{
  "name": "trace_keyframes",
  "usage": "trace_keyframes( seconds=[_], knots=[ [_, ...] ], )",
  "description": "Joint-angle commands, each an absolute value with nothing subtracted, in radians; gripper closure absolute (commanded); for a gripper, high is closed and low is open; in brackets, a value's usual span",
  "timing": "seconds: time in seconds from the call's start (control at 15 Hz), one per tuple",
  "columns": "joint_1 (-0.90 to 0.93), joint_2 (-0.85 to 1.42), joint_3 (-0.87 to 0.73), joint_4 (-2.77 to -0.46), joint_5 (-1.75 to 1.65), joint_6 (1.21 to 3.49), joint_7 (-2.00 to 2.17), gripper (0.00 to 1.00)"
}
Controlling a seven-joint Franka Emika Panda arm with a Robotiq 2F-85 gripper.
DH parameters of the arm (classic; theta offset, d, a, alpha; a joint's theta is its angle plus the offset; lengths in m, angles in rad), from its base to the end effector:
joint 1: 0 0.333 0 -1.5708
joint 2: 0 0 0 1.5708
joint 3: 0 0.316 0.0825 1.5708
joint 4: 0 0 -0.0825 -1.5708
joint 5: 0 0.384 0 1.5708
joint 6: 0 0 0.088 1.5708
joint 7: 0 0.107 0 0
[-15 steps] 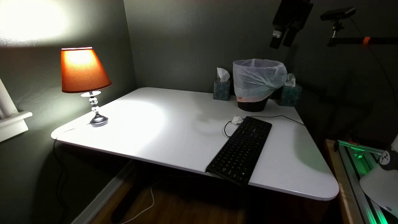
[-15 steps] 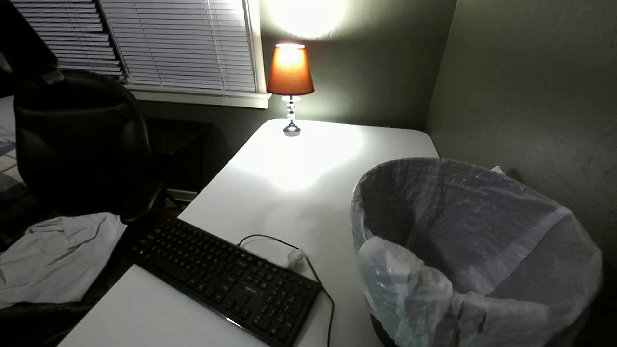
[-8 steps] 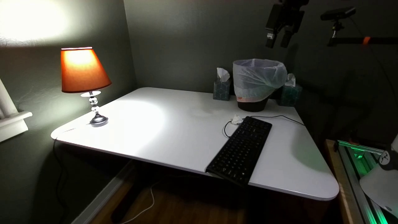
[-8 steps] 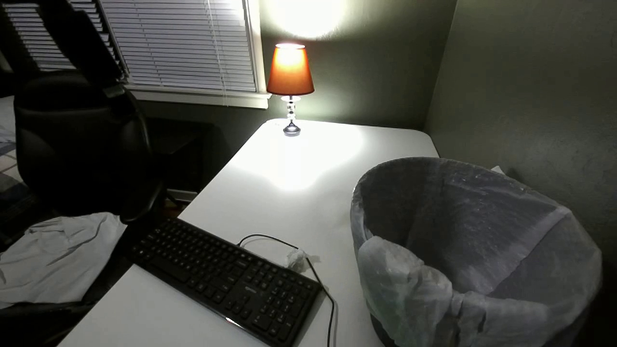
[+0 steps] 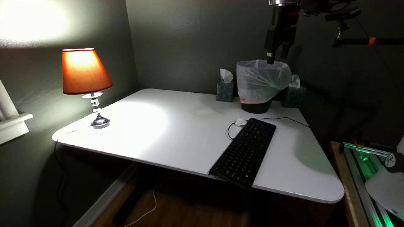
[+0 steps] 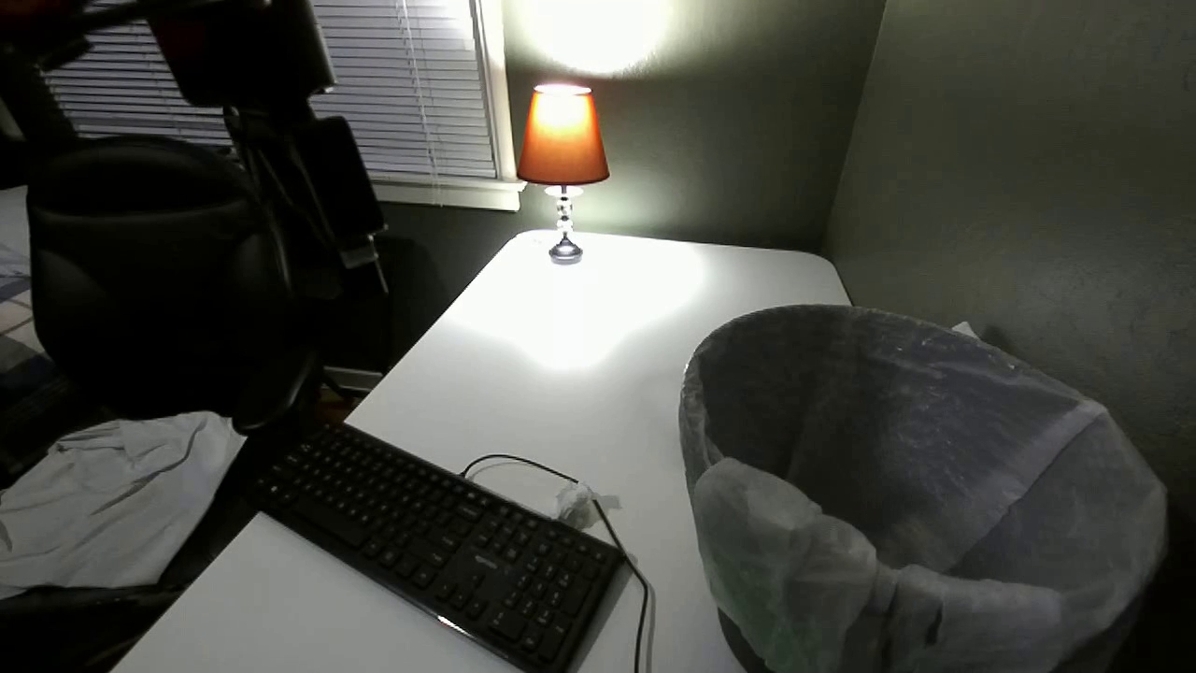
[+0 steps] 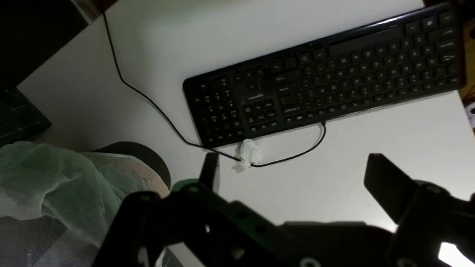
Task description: Pick up the white tissue and put it in the black bin
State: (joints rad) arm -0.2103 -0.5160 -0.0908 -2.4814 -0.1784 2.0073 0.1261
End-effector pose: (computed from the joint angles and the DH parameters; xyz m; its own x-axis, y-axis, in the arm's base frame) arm 0.3738 -0.1289 0.4734 0.9411 -0.3341 0.0520 -0.3380 -0.9342 0.1139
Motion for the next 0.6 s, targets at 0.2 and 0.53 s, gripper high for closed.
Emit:
trace_keyframes(
  seconds=[0.2, 0.53],
  knots=[
    [-0.215, -0.427, -0.127, -2.468, -0.23, 2.09, 0.058, 0.0],
    [-0.215, -0.39, -0.143, -2.461, -0.23, 2.115, 0.024, 0.0]
  ],
)
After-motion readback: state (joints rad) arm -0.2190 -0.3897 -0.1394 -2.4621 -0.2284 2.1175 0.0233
